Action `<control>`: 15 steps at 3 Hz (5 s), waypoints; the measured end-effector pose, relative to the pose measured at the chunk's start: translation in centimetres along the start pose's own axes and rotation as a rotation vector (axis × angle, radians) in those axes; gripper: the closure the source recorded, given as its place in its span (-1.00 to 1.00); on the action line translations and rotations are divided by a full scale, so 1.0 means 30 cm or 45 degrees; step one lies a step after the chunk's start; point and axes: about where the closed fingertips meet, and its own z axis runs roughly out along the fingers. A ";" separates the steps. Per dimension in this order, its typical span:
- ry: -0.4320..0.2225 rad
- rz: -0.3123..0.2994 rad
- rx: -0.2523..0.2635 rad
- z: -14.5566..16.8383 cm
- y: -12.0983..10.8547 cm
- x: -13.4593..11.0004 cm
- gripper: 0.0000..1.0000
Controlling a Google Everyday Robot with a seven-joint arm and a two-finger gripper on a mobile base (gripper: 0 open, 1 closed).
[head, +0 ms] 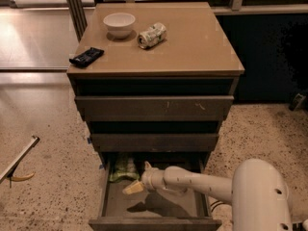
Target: Pick green rice chip bag from bottom drawer and place on counter
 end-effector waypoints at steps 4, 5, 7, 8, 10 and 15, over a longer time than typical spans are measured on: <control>-0.048 -0.029 0.048 0.225 -0.089 0.037 -1.00; -0.079 -0.016 0.039 0.325 -0.134 0.042 -1.00; -0.035 -0.022 0.102 0.489 -0.259 0.071 -1.00; 0.002 -0.020 0.105 0.551 -0.281 0.097 -1.00; 0.081 -0.022 0.107 0.632 -0.297 0.141 -0.18; 0.088 -0.136 0.237 0.168 -0.245 0.165 1.00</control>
Offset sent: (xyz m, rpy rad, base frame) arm 0.0204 0.0174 -0.0161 -0.0162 -0.0364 0.0043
